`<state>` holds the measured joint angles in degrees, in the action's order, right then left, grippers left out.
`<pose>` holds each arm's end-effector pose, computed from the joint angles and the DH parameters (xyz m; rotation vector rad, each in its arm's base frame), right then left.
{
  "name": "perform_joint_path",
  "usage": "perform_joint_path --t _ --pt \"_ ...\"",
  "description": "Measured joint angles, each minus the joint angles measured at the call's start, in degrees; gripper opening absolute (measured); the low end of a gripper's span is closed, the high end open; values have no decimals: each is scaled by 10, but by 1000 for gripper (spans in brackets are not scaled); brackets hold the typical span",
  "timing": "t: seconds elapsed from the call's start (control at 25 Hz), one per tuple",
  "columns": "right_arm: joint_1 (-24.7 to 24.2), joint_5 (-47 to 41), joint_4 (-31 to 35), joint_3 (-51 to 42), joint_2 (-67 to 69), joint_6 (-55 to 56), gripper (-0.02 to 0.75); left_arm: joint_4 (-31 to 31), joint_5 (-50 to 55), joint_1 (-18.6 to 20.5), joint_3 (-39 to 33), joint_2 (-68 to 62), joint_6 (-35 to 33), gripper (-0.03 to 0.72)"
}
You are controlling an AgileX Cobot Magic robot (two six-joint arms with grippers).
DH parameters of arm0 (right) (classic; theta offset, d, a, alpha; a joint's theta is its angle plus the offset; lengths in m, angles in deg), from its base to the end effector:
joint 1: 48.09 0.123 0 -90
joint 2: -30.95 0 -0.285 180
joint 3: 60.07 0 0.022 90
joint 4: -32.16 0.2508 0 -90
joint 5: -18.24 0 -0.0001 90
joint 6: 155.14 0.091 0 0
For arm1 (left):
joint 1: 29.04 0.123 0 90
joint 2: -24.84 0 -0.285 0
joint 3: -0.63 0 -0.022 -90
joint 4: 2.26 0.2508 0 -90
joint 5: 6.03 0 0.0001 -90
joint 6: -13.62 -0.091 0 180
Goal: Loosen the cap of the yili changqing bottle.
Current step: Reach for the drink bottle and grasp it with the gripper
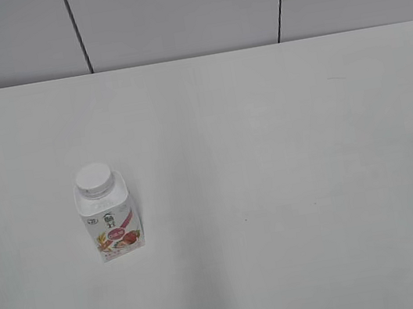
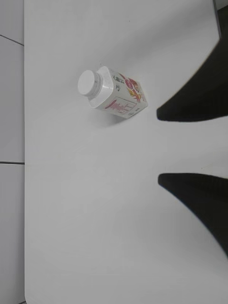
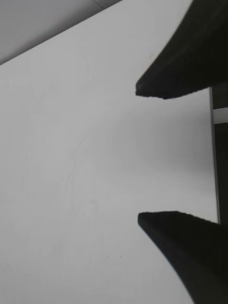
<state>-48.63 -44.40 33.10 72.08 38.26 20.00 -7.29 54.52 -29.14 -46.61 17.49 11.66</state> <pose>-0.0090 0.0014 0.2781 -0.0788 2.0546 -0.0388 -0.0088 -0.0069 0.2842 0.0415 2.0071 -0.0836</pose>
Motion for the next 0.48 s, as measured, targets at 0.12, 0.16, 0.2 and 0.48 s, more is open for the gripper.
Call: perform_joint_path --t 0.12,0.16,0.2,0.48 --pt "0 0 0 0 0 0 585 0 0 0 0 0 0 240" --pt "0 0 0 0 0 0 585 0 0 0 0 0 0 240" --pt "0 0 0 0 0 0 585 0 0 0 0 0 0 240" --pt "0 0 0 0 0 0 585 0 0 0 0 0 0 240"
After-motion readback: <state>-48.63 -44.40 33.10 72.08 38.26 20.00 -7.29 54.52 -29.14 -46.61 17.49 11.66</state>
